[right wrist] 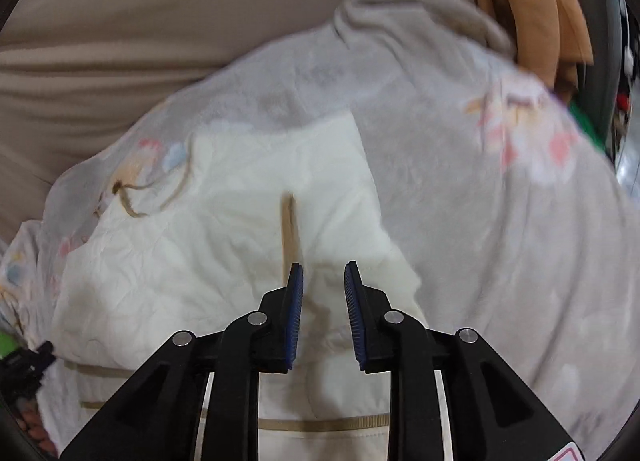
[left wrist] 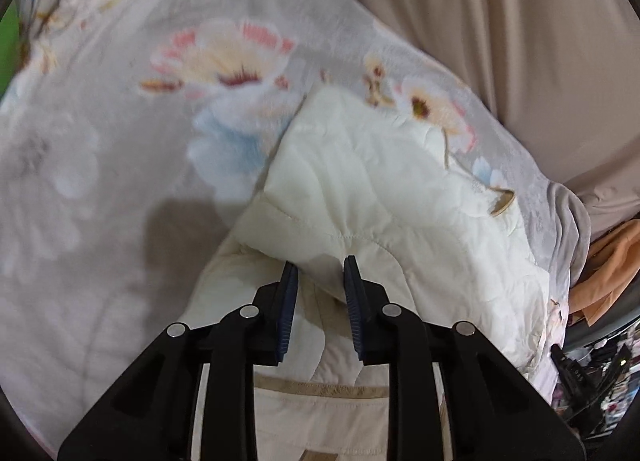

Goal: Fold large clothes

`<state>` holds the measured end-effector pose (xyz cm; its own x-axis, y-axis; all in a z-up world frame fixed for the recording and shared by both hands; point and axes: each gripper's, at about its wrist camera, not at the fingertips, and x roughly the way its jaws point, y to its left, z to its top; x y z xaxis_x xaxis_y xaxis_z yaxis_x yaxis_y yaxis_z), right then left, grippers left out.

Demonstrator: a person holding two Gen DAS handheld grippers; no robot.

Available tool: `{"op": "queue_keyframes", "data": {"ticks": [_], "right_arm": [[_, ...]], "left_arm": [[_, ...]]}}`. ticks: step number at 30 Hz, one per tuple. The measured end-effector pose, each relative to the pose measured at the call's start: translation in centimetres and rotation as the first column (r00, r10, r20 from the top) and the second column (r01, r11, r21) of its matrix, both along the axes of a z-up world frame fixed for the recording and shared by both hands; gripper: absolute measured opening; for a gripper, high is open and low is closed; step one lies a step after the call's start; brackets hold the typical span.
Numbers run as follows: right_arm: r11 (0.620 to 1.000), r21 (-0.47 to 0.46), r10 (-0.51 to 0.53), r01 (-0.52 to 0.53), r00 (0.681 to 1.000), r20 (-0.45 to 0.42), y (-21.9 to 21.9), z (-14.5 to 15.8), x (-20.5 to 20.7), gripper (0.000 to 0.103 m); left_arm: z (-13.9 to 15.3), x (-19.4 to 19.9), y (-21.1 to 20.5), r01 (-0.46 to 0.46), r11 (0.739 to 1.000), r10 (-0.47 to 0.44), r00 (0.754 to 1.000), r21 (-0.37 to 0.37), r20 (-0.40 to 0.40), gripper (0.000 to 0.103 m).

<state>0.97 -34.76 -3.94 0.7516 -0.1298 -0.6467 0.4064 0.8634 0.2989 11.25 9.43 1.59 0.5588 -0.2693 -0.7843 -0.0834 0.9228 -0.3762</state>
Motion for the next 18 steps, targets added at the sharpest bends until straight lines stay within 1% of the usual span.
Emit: {"op": "queue_keyframes", "data": {"ticks": [2,3,4,5,6,8,9,10,12,13,14,15,16,17,18], "right_arm": [[0.993,-0.040,0.110,-0.108,0.994,0.030,2.2,1.9,1.8,0.023],[0.981,-0.063,0.186,-0.183,0.982,0.033,4.4,2.7,3.3,0.023],[0.964,-0.072,0.259,-0.256,0.965,0.036,6.6,3.2,4.9,0.023],[0.945,-0.064,0.323,-0.320,0.945,0.047,8.4,3.4,6.2,0.023],[0.920,-0.031,0.391,-0.390,0.918,0.065,10.6,3.4,8.0,0.022],[0.873,0.017,0.485,-0.488,0.871,0.074,14.5,3.1,11.5,0.022],[0.855,0.023,0.516,-0.518,0.854,0.065,16.0,2.8,12.7,0.022],[0.831,0.021,0.555,-0.556,0.831,0.042,17.9,2.1,14.5,0.022],[0.805,0.029,0.593,-0.593,0.805,0.011,20.2,0.9,16.8,0.022],[0.796,0.034,0.604,-0.604,0.797,-0.010,21.0,0.1,17.8,0.022],[0.797,0.028,0.604,-0.603,0.797,-0.030,21.3,-0.5,18.7,0.021],[0.800,0.012,0.600,-0.600,0.798,-0.052,21.2,-1.1,19.4,0.011],[0.804,-0.002,0.594,-0.595,0.802,-0.063,20.6,-1.5,19.5,0.009],[0.816,-0.011,0.576,-0.578,0.815,-0.071,19.5,-1.8,19.4,0.008],[0.838,-0.012,0.543,-0.545,0.837,-0.073,17.7,-2.1,19.2,0.008]], "left_arm": [[2.2,-0.2,0.0,-0.007,1.000,0.005,0.997,0.031,0.075,0.022],[3.0,-0.1,-0.1,-0.006,0.999,0.003,0.995,0.040,0.097,0.022],[3.9,0.2,-0.4,-0.004,0.999,-0.001,0.992,0.033,0.127,0.023],[4.4,0.8,-0.7,0.006,1.000,-0.009,0.990,0.017,0.141,0.025],[4.6,1.6,-1.2,0.022,1.000,-0.022,0.988,0.003,0.152,0.030],[4.0,3.5,-2.5,0.048,0.999,-0.051,0.988,0.020,0.149,0.032],[3.1,5.0,-3.2,0.066,0.997,-0.071,0.989,0.045,0.128,0.032],[2.0,6.4,-3.8,0.086,0.995,-0.091,0.991,0.050,0.102,0.032],[0.0,8.6,-4.6,0.103,0.993,-0.105,0.993,0.052,0.045,0.032],[-1.4,9.7,-4.8,0.117,0.992,-0.118,0.993,0.054,0.013,0.032],[-2.7,10.7,-4.9,0.120,0.990,-0.119,0.993,0.069,-0.009,0.032],[-3.6,11.4,-4.8,0.110,0.989,-0.109,0.994,0.099,-0.019,0.032],[-4.2,11.8,-4.7,0.110,0.988,-0.108,0.994,0.112,-0.019,0.032],[-4.5,12.0,-4.4,0.108,0.986,-0.107,0.994,0.124,-0.015,0.033],[-4.8,12.1,-4.0,0.104,0.984,-0.104,0.995,0.141,-0.011,0.033]]}}
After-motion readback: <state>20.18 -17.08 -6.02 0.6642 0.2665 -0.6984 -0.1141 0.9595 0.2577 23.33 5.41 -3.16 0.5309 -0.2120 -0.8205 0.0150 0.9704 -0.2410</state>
